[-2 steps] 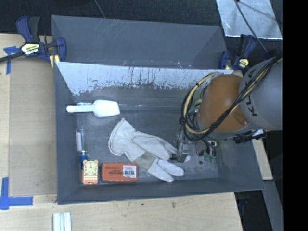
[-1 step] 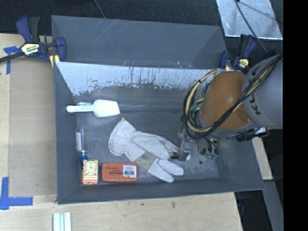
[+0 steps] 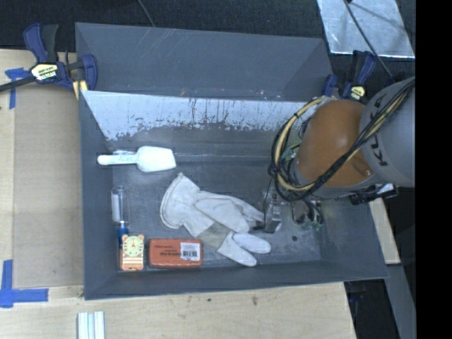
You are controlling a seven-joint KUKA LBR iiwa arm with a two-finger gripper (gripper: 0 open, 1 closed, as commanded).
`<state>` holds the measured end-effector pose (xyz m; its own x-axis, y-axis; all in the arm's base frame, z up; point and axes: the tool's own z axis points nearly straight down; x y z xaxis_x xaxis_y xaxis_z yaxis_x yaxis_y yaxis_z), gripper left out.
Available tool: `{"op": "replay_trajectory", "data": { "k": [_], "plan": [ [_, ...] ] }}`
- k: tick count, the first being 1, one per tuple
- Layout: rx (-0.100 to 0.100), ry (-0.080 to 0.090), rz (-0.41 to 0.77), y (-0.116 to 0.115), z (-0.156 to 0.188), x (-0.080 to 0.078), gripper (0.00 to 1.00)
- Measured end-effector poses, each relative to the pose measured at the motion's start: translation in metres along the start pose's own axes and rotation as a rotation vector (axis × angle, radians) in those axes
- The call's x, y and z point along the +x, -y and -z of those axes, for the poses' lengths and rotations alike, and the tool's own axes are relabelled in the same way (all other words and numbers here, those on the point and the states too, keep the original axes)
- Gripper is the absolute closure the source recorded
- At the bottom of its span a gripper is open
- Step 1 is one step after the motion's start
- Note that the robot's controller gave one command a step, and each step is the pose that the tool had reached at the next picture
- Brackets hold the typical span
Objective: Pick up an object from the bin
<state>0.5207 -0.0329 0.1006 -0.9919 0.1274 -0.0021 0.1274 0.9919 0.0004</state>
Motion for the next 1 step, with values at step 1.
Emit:
{"op": "replay_trajectory", "data": {
  "k": [1],
  "plan": [
    [0.000, 0.003, 0.000, 0.0001, 0.0079, -0.0007, 1.00]
  ]
}}
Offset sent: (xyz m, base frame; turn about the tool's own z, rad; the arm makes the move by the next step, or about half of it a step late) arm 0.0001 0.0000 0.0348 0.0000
